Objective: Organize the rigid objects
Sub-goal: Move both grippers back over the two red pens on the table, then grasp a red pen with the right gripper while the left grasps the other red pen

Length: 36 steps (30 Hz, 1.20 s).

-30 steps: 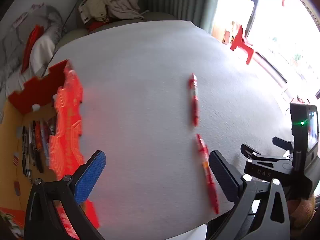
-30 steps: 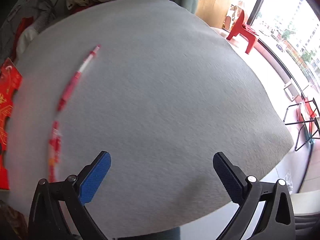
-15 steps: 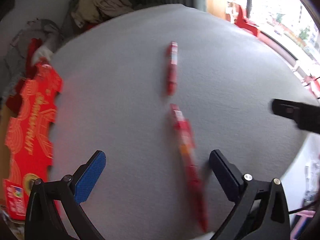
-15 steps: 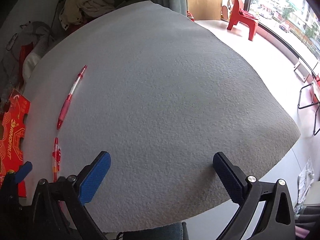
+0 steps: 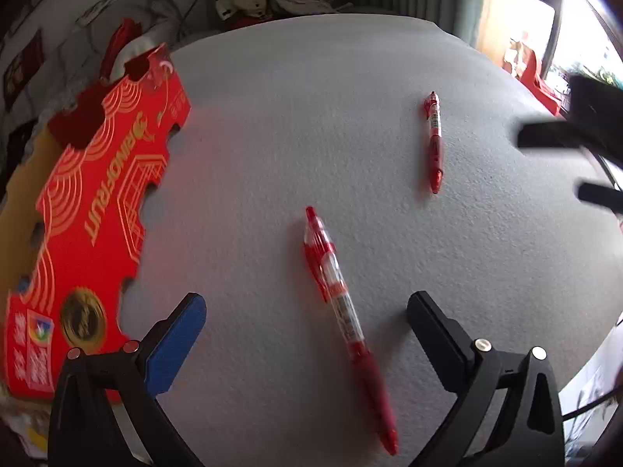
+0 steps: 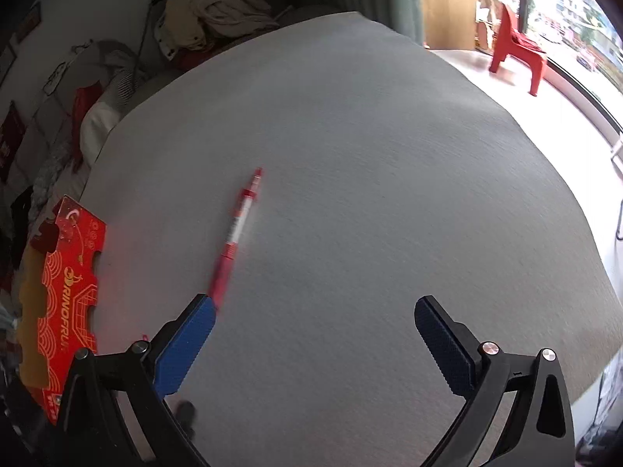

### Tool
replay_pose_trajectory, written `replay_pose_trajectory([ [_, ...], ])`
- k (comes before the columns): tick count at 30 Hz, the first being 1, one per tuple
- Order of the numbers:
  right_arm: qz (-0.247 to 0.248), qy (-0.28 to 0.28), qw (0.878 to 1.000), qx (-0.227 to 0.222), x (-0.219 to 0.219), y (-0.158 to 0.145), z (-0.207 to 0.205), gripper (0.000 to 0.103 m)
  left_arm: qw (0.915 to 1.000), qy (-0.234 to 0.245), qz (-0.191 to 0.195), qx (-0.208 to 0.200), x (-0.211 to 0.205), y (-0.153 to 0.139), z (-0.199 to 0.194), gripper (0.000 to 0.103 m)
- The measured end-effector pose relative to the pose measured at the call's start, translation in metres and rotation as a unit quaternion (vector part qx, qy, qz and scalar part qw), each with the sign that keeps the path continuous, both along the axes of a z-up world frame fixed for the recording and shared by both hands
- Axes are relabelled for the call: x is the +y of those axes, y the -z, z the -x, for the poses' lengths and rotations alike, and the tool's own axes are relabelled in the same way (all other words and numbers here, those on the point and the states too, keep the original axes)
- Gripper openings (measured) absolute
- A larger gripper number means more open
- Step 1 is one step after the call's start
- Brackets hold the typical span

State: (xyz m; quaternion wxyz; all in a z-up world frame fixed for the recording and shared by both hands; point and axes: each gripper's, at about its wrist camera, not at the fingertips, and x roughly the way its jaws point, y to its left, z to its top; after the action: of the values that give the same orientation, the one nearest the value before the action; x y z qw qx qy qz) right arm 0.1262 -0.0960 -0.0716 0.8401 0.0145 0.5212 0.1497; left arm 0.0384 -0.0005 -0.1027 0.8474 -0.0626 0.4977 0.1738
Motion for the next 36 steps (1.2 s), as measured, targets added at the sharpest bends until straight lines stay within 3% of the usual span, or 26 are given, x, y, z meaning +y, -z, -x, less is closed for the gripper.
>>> replay_pose_trajectory([
  [3,0.029,-0.030,0.999,0.011,0.052,0.010,-0.024,0.103,0.9990,-0.026,0.035,-0.012,0.007,0.004,0.005,0.103],
  [6,0.061,-0.048,0.997,0.028,0.090,0.030,-0.040,0.103,0.9993,-0.013,0.033,-0.014,0.009,0.007,0.003,0.103],
  [7,0.069,-0.060,0.995,0.035,0.098,0.036,-0.042,0.098,0.9994,-0.012,0.031,-0.013,0.012,0.008,0.004,0.103],
  [8,0.092,-0.074,0.992,0.039,0.106,0.043,-0.041,0.089,0.9993,-0.009,0.032,-0.015,0.015,0.008,0.005,0.103],
  [9,0.113,-0.086,0.990,0.014,0.111,0.042,-0.035,0.081,0.9993,-0.005,0.032,-0.017,0.016,0.009,0.004,0.103],
  [10,0.123,-0.097,0.988,-0.003,0.111,0.041,-0.028,0.064,0.9993,-0.004,0.031,-0.018,0.020,0.009,0.005,0.103],
  [12,0.119,-0.116,0.986,-0.012,0.103,0.038,-0.018,0.038,0.9993,-0.007,0.031,-0.022,0.024,0.007,0.007,0.103],
  [13,0.118,-0.122,0.985,-0.010,0.098,0.038,-0.015,0.019,0.9992,-0.010,0.029,-0.026,0.025,0.008,0.009,0.103],
  [14,0.105,-0.125,0.986,0.003,0.086,0.038,-0.013,0.012,0.9992,-0.012,0.028,-0.027,0.025,0.008,0.009,0.103],
  [19,0.071,-0.119,0.990,0.037,0.016,0.038,0.013,0.012,0.9989,-0.026,0.031,-0.023,0.022,0.006,0.021,0.103],
  [25,0.070,-0.085,0.994,0.023,-0.057,0.037,0.062,0.012,0.9992,-0.011,0.033,-0.021,-0.009,0.002,0.022,0.103],
  [28,0.075,-0.096,0.993,0.007,-0.059,0.036,0.064,0.012,0.9985,-0.034,0.027,-0.034,-0.021,0.002,0.021,0.103],
  [33,0.099,-0.098,0.990,-0.007,-0.022,0.037,0.059,0.013,0.9979,-0.044,0.025,-0.040,-0.024,0.001,0.012,0.103],
  [34,0.101,-0.101,0.990,-0.010,-0.025,0.035,0.060,0.015,0.9978,-0.044,0.023,-0.043,-0.027,0.000,0.011,0.103],
  [36,0.102,-0.114,0.988,-0.013,-0.018,0.036,0.062,0.030,0.9975,-0.046,0.019,-0.049,-0.028,0.000,0.007,0.103],
])
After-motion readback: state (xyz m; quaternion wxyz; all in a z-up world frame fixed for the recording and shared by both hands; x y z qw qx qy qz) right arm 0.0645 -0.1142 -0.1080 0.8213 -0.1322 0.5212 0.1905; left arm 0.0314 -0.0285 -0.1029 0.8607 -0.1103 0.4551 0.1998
